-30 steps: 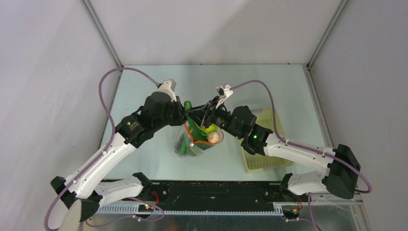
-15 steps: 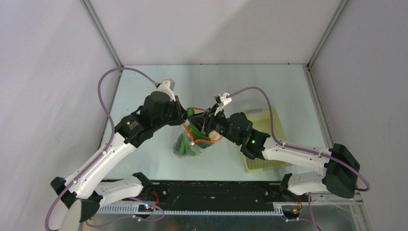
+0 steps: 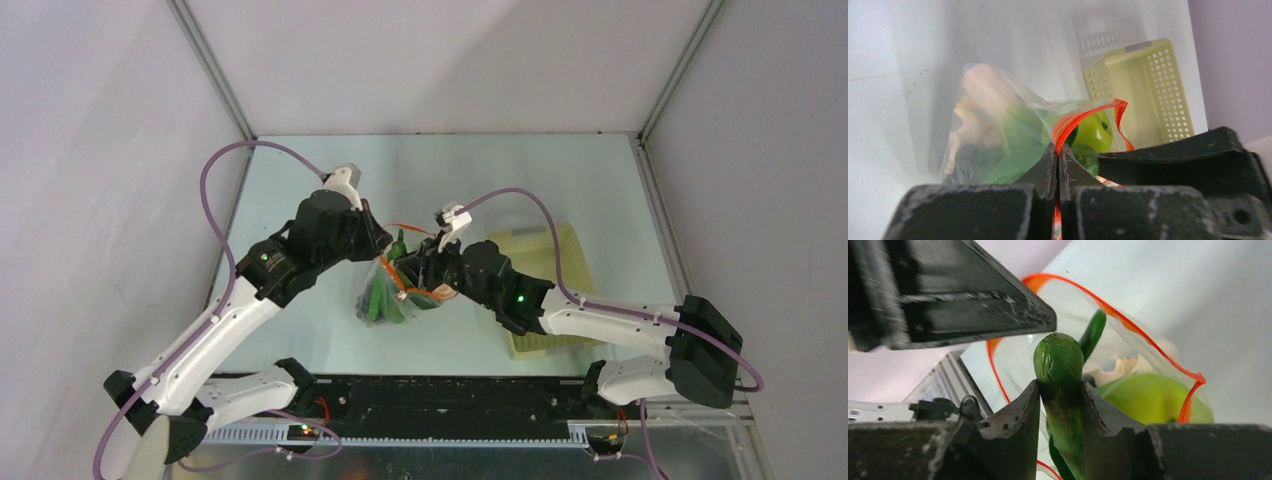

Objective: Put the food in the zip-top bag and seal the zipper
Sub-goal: Place the fake vegetable in the zipper food storage bag.

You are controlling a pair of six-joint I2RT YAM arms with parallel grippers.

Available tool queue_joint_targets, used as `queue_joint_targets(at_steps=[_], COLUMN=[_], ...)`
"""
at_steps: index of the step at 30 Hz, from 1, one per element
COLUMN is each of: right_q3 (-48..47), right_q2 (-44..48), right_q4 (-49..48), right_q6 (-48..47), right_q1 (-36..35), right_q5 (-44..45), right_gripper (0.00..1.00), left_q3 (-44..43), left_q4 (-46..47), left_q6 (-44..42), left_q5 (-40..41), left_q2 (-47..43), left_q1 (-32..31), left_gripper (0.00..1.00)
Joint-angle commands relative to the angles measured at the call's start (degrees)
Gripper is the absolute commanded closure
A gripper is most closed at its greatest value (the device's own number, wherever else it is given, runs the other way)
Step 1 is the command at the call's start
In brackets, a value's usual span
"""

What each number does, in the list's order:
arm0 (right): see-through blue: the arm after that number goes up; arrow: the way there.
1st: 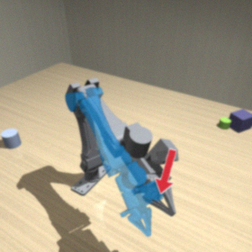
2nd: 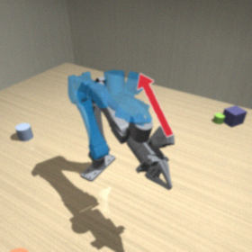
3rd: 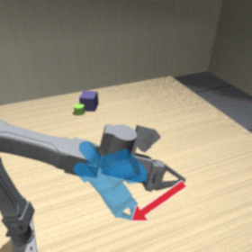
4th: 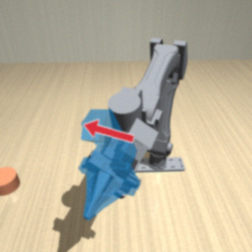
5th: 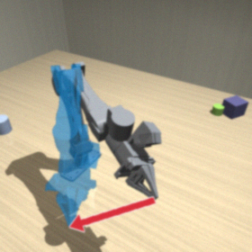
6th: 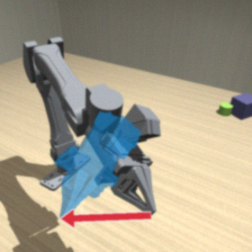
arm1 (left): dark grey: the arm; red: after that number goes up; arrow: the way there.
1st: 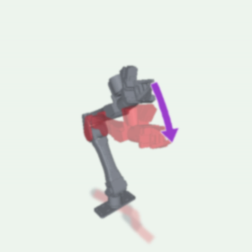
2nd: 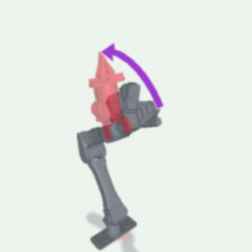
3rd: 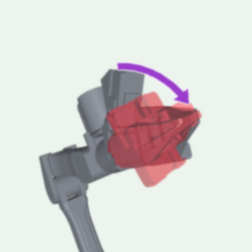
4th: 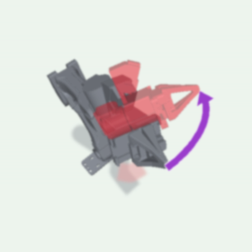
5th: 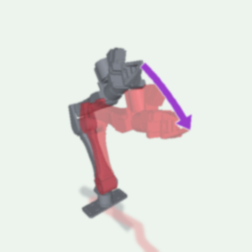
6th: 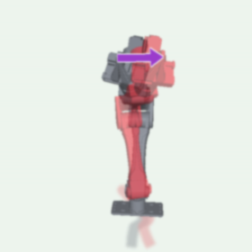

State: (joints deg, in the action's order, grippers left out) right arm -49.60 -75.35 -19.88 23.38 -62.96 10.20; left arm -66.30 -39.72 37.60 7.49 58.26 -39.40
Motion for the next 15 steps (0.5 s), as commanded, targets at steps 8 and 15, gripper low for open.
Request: queue_joint_targets(at_steps=[8, 15], right_q3=[-7.75, -11.57], right_q2=[-6.88, -7.08], right_q4=[13.41, 17.54], right_q6=[4.40, 5.57], right_q1=[-1.07, -1.61], right_q5=[5.49, 6.67], right_gripper=[1.00, 0.79], left_q3=[0.27, 0.34], left_q4=[6.86, 6.89], left_q6=[1.24, 1.23], left_q5=[-3.45, -3.59], left_q2=[-2.26, -1.87], left_q1=[0.16, 0.17], left_gripper=[1.00, 1.00])
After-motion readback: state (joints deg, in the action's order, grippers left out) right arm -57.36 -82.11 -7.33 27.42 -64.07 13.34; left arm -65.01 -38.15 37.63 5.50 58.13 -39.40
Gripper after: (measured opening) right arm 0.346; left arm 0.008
